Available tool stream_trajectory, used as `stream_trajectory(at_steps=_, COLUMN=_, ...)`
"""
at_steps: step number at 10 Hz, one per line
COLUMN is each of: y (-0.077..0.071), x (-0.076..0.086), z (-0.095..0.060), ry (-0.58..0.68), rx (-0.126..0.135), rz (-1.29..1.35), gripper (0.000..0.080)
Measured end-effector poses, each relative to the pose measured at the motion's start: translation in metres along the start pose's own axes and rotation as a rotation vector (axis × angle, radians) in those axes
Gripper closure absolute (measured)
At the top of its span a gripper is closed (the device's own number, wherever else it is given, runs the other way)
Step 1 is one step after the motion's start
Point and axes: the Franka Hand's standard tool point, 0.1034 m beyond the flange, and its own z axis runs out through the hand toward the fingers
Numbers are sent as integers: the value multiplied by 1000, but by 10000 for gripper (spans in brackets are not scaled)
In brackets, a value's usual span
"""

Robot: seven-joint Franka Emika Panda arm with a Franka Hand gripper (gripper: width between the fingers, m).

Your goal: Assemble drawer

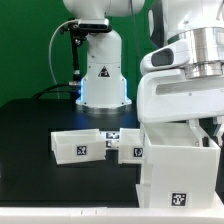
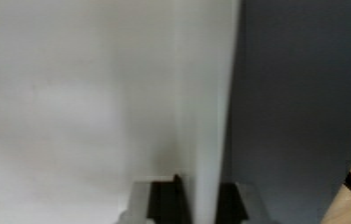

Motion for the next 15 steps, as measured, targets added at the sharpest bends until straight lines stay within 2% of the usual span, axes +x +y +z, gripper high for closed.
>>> stream_trajectory(at_steps=3, y=2, x=0, z=0, ry=0, rx=-2, rz=3, gripper=755)
stream_trajectory(at_steps=4, y=2, x=0, z=0, ry=0, rx=-2, rz=3, gripper=571)
stream_trajectory(at_steps=5, y=2, x=0, z=0, ry=0, rx=-2, rz=3, gripper=434)
stream_trajectory(at_steps=6, y=2, x=0, z=0, ry=0, rx=-2, rz=3, gripper=434)
stream_trajectory(at_steps=7, y=3, x=1, z=-1, ry=-3, rx=-2, rz=5, gripper=253)
stream_trajectory(at_steps=8, y=6, x=2, z=-12, ry=-35, rx=0, rz=13, gripper=182)
stream_trajectory(at_steps=10, y=15, x=10, z=-48, ry=-63, rx=8, rz=30, gripper=155)
stream_trajectory(at_steps=12, y=9, x=1, z=-82, ry=-70, rx=24, rz=94, gripper=151)
stream_trajectory(at_steps=13, y=6, x=-4, z=-87, ry=-71, rx=27, rz=129, gripper=151)
stream_trajectory(at_steps=15, y=8, x=-5, z=-84, ry=-75, rx=24, rz=116, gripper=151)
